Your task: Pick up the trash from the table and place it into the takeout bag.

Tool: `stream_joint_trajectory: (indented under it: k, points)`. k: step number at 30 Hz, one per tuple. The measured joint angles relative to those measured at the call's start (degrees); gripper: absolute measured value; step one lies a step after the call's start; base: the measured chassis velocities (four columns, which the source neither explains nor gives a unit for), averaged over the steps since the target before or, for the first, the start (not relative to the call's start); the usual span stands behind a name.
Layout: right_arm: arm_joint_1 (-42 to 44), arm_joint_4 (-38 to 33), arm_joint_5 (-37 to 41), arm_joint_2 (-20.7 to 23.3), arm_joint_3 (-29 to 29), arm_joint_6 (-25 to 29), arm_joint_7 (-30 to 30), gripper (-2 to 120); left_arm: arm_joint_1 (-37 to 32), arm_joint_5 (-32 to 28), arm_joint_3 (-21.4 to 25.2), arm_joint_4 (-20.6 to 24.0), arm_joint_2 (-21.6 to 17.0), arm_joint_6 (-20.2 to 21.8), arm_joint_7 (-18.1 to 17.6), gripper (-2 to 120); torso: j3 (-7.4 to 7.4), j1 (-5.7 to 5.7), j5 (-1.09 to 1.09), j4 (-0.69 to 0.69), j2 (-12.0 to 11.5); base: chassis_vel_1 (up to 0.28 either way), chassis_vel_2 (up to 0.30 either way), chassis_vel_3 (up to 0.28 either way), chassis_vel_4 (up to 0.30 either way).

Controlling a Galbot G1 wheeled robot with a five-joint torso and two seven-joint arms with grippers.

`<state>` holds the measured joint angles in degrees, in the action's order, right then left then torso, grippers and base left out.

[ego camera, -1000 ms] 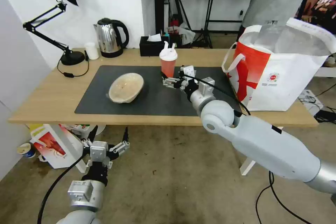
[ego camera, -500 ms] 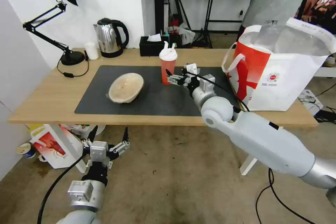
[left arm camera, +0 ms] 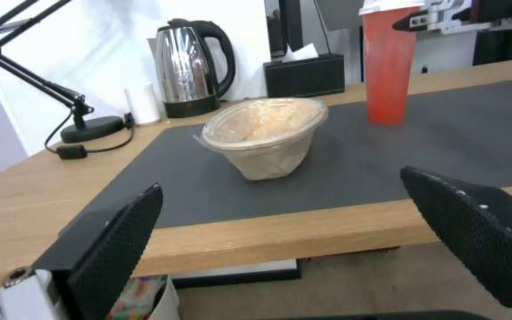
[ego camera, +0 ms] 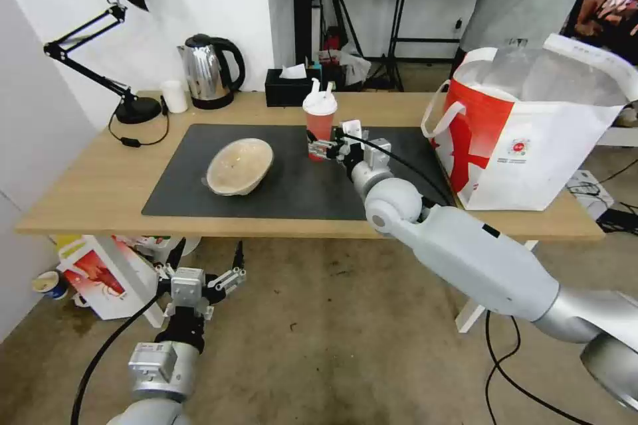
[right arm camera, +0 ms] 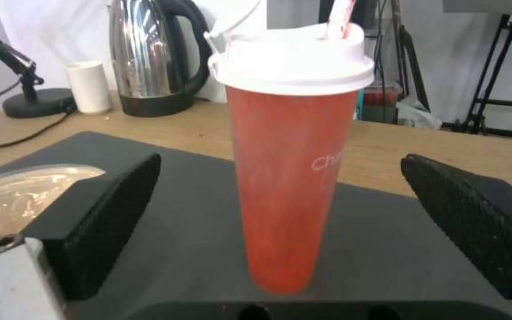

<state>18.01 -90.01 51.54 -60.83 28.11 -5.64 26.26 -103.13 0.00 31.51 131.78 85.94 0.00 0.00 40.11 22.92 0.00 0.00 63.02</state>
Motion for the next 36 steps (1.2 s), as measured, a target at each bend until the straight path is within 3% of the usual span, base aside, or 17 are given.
stream_joint_trajectory:
  k: [36]
  points:
    - [-0.80,11.76,-5.07,-5.21,-2.35,2.09,-2.94,100,0.00,0.00,0.00,0.00,0.00,0.00,0.00,100,0.00,-0.01,0.00,0.00,0.00,0.000,0.000,0.000,0.000]
